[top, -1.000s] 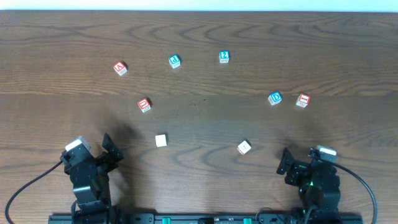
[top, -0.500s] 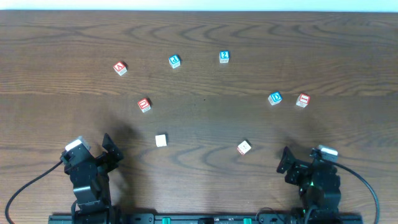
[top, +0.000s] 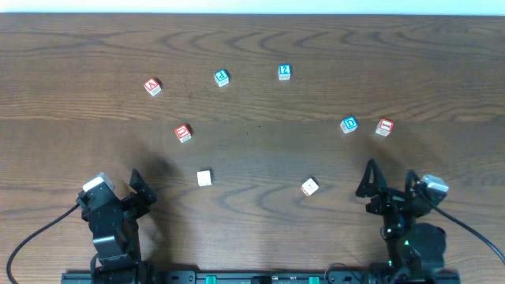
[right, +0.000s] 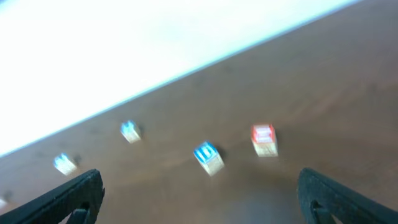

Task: Spell out Ai2
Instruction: 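Open the right gripper and reach toward the red 'I' block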

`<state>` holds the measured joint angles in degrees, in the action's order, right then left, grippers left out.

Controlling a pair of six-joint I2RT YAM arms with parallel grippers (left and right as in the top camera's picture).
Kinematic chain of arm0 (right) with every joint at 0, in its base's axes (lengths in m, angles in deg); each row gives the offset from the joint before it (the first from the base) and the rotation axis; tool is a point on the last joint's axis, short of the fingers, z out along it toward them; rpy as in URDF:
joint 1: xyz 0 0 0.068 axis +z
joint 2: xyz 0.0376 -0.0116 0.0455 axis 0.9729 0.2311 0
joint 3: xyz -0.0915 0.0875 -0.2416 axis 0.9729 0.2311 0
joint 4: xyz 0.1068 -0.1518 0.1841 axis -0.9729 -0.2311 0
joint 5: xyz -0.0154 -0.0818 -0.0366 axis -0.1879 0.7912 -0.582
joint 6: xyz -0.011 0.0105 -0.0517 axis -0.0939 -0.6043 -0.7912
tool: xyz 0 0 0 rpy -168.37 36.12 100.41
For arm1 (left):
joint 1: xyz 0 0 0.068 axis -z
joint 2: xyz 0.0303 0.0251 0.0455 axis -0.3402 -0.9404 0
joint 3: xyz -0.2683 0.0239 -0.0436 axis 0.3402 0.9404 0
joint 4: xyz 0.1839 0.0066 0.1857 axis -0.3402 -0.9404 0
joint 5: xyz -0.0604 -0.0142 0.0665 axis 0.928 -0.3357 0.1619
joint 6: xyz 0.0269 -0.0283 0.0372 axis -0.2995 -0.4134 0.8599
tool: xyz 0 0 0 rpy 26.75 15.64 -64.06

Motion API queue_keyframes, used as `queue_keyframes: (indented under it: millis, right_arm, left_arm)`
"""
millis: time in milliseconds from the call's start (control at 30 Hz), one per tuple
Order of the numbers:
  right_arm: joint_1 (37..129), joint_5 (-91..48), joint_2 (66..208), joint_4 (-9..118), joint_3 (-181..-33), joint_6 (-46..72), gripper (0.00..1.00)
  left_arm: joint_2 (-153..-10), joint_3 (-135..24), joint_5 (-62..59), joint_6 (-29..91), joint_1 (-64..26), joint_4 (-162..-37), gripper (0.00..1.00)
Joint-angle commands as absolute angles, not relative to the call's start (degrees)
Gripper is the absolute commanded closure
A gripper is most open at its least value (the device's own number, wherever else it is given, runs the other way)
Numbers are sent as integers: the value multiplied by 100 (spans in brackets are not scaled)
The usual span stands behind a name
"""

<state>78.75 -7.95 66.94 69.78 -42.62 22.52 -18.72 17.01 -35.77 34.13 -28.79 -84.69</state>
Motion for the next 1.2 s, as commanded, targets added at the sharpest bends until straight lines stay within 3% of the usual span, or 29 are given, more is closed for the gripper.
queue_keyframes:
  millis: [0,233,667,900,1167]
  right_arm:
    - [7833,-869,6657,7172,-4253,2193,1]
    - [7833,-1254,6657,7126,-4253,2327,1]
    - [7831,-714,6910,7802,-4264,2320,1]
    - [7831,-712,8655,8320,-5092,1702,1]
    - [7798,-668,11819,7472,-7564,1271,1]
  left_arm:
    - [-1839,1832,-3575,3516,-2897,-8486,5]
    - [-1837,1832,-3575,3516,-2897,-8486,5]
    - [-1837,1832,-3575,3516,-2897,-8486,5]
    - [-1837,1832,-3575,3516,-2897,-8486,5]
    - [-1837,1832,-3577,3516,-2897,-8486,5]
